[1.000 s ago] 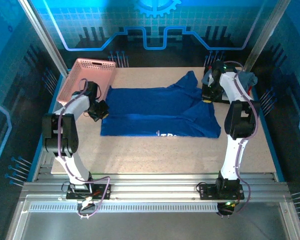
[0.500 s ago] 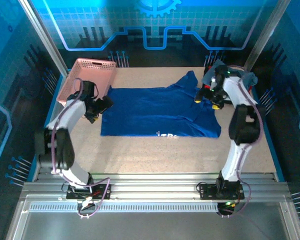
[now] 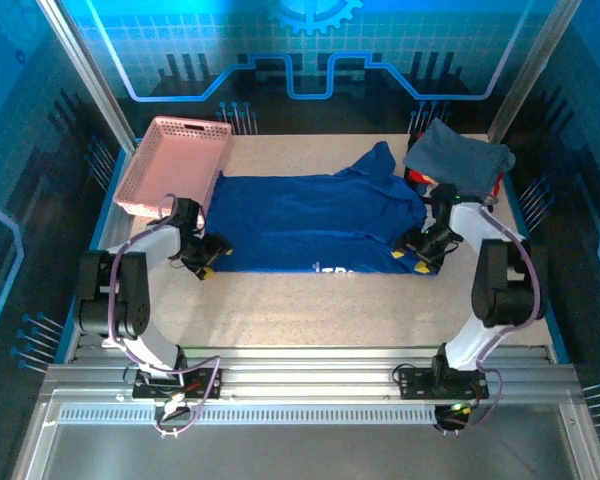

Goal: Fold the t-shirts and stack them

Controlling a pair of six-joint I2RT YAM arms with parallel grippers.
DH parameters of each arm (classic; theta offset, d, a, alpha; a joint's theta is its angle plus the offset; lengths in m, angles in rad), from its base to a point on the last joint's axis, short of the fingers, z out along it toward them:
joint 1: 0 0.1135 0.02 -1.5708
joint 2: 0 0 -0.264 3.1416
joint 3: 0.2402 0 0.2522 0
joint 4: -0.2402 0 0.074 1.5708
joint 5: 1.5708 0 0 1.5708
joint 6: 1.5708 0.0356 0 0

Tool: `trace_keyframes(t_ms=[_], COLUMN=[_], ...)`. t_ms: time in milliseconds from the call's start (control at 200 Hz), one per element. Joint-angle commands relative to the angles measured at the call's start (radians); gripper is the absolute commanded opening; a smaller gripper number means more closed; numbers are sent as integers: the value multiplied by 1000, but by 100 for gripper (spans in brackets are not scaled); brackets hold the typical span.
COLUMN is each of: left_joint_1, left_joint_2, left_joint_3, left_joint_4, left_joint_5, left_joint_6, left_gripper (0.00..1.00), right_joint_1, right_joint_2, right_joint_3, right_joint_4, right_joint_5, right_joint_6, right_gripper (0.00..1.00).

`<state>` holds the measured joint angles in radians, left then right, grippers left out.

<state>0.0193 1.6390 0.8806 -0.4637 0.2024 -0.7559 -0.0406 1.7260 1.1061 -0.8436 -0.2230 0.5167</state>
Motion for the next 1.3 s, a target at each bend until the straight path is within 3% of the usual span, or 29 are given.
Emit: trace_keyframes(t_ms=[0,35,145,365,455,495,590,665,720,850,880,1010,1291], left_joint_1=[-1,-1,11,30,28,27,25,25,24,-26,-58,-189,-196], left_joint_2=[60,69,27,-240,-349,-392,-493,-562,-592,-594,-588,-561,-643], left_joint_3=[29,18,-63,-277,-338,-360,-364,-311,-252,-77,-33,94,7], left_joint_4=[39,29,3,-78,-128,-127,-160,-203,-227,-235,-243,-287,-291], left_joint_5=[-42,-51,-67,-54,-43,-25,-20,-27,-26,-6,-25,-101,-112], left_joint_6=[6,6,13,28,20,16,5,-5,-8,34,58,145,98], left_gripper=[52,42,14,12,12,16,49,73,79,89,95,98,96], right_joint_1=[-9,-10,-10,-35,-46,-51,-3,89,154,223,228,252,268], right_joint_2=[50,60,23,-179,-269,-309,-392,-345,-264,-56,-12,123,214], right_joint_3=[43,39,-3,-207,-267,-270,-233,-102,-9,145,163,237,274], right_joint_4=[33,24,-21,-66,-100,-105,-57,-64,-54,-41,-28,-6,-6], right_joint_5=[85,107,166,200,201,178,60,46,45,89,77,61,95], right_joint_6=[43,43,29,26,36,41,60,70,55,7,4,8,48], right_gripper=[54,50,21,3,4,7,28,48,54,56,56,54,47])
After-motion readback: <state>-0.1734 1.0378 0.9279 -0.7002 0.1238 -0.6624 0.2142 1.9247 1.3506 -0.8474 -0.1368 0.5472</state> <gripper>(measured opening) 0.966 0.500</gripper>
